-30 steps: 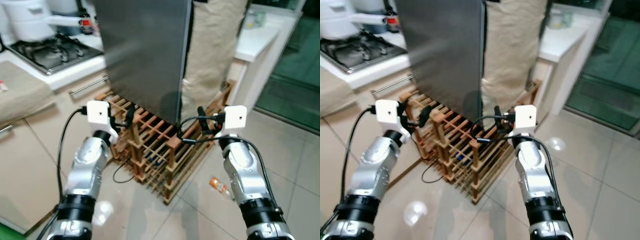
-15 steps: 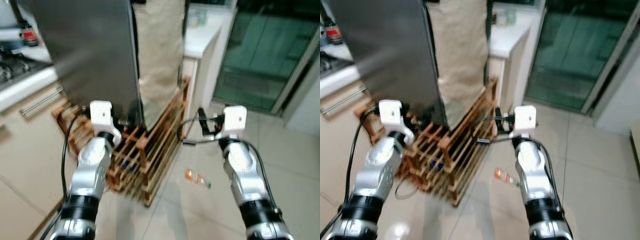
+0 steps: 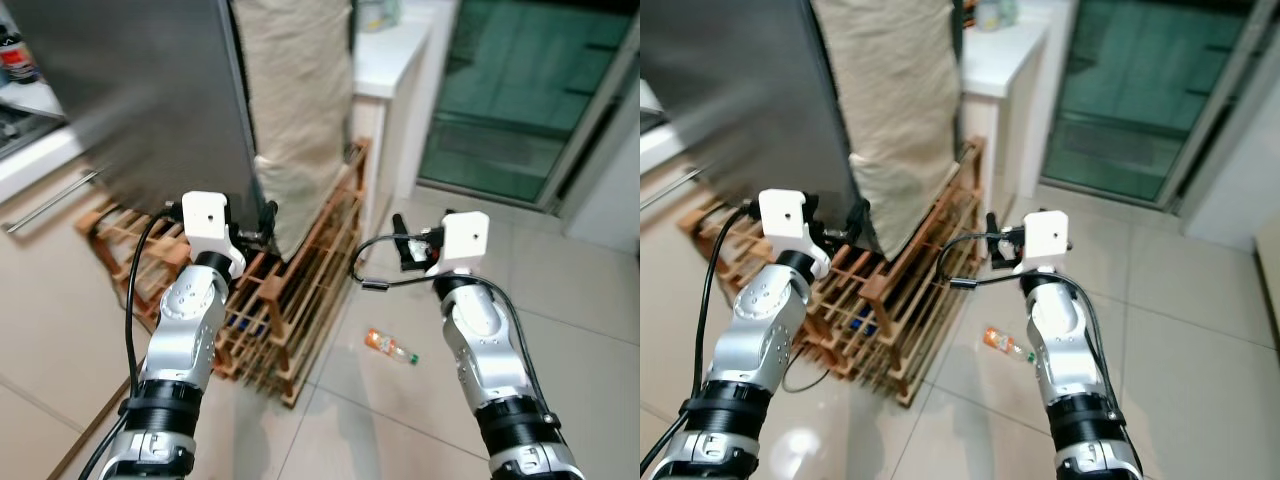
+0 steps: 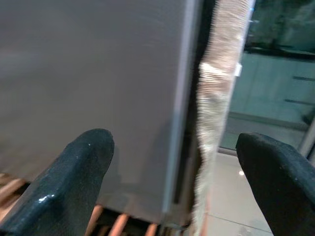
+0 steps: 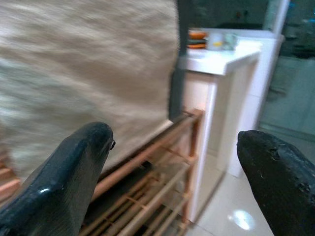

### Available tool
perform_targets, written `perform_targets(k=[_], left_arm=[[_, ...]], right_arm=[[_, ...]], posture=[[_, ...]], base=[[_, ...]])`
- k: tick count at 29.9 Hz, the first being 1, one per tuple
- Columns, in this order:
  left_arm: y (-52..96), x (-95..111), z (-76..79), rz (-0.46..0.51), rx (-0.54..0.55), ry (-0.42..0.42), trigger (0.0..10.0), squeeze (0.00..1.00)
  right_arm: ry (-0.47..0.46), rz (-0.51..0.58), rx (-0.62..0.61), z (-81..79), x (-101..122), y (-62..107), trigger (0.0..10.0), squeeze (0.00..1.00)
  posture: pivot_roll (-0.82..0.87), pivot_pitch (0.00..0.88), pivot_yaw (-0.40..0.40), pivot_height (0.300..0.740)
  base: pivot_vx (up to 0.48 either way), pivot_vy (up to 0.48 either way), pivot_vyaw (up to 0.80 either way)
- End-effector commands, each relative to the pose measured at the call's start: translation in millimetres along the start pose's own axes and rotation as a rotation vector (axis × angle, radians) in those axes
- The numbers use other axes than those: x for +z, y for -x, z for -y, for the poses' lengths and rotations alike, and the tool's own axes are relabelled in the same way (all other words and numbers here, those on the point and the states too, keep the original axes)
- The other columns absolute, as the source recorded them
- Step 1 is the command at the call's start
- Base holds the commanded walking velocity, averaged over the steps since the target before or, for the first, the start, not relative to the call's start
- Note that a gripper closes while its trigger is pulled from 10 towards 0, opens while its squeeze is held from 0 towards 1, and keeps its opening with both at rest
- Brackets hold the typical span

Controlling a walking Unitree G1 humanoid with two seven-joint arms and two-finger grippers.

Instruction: Restocking fridge

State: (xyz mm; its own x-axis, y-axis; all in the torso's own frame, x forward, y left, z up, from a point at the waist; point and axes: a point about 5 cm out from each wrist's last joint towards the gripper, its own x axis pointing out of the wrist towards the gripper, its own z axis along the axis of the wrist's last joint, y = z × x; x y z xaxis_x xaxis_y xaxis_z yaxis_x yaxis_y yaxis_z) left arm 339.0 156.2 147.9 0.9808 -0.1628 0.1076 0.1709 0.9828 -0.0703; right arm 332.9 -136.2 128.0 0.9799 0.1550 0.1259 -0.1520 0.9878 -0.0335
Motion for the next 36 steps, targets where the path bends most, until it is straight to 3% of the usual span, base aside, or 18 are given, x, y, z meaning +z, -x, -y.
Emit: perform_targets(k=[1, 18, 22, 36], left_arm=[[-0.9, 5.6, -1.3, 0.02, 0.008, -0.015, 10.0, 0.0], [-1.6, 6.5, -1.4, 0.024, 0.019, -0.018, 10.0, 0.0], [-2.9, 35.0, 7.4, 0.125, 0.021, 0.01, 10.0, 0.0], [4.6, 18.3, 10.0, 0.045, -0.012, -0.023, 10.0, 0.0]], right_arm=[[0.003, 0.004, -0.003, 2.0, 0.2, 0.1, 10.0, 0.0], [0.004, 0.008, 0.001, 1.5, 0.8, -0.7, 10.0, 0.0], [0.026, 0.043, 0.042, -2.0, 9.1, -2.1, 10.0, 0.0], [0.015, 0.016, 0.052, -5.2, 6.1, -4.1, 10.0, 0.0]], posture=[[-0.09, 0.0, 0.052, 0.74], [-0.09, 0.0, 0.049, 0.74], [-0.1, 0.0, 0.043, 0.74], [-0.09, 0.0, 0.042, 0.74]], base=[[0.0, 0.0, 0.0], [0.0, 0.0, 0.0], [0.0, 0.0, 0.0], [0.0, 0.0, 0.0]])
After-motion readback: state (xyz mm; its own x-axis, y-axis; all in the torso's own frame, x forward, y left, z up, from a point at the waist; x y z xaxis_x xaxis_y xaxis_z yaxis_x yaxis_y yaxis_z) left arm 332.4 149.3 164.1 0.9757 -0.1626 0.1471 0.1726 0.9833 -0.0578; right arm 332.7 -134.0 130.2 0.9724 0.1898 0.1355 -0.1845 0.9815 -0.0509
